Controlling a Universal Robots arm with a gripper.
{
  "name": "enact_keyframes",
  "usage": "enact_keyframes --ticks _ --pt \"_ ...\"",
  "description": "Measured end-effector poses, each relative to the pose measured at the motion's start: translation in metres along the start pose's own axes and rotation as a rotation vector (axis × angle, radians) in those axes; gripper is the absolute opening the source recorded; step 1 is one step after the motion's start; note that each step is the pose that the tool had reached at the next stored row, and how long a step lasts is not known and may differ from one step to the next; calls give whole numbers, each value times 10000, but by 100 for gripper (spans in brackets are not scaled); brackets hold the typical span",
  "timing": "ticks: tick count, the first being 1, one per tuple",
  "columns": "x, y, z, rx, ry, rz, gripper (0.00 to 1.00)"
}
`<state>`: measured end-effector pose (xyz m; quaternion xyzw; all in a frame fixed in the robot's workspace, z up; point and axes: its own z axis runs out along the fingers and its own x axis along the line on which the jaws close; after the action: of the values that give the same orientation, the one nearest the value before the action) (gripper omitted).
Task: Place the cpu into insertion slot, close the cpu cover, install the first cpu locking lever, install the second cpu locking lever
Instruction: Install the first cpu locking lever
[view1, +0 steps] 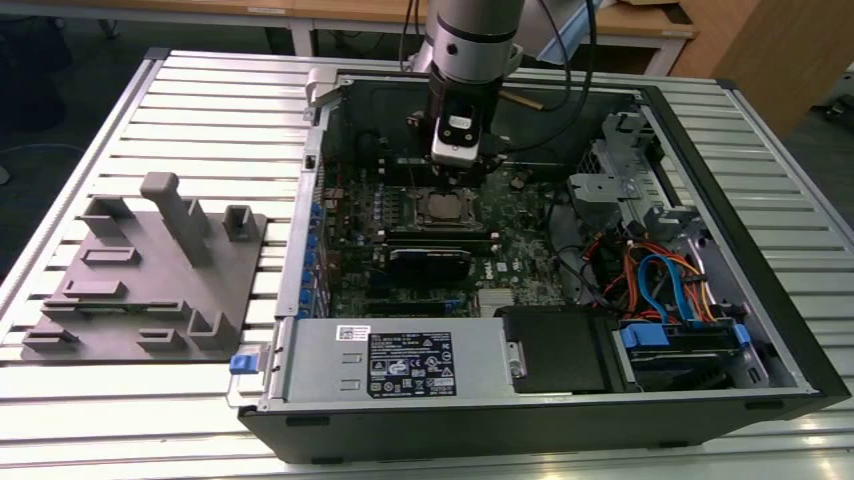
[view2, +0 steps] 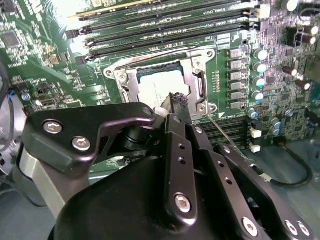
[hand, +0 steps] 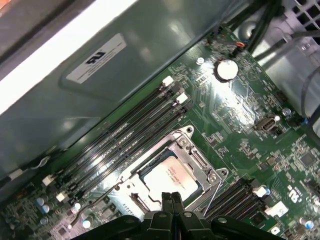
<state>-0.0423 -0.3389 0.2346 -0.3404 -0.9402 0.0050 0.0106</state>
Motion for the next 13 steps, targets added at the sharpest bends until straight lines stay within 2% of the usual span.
enact_keyframes --ticks 13 --pt "0 0 3 40 -39 -2362 10"
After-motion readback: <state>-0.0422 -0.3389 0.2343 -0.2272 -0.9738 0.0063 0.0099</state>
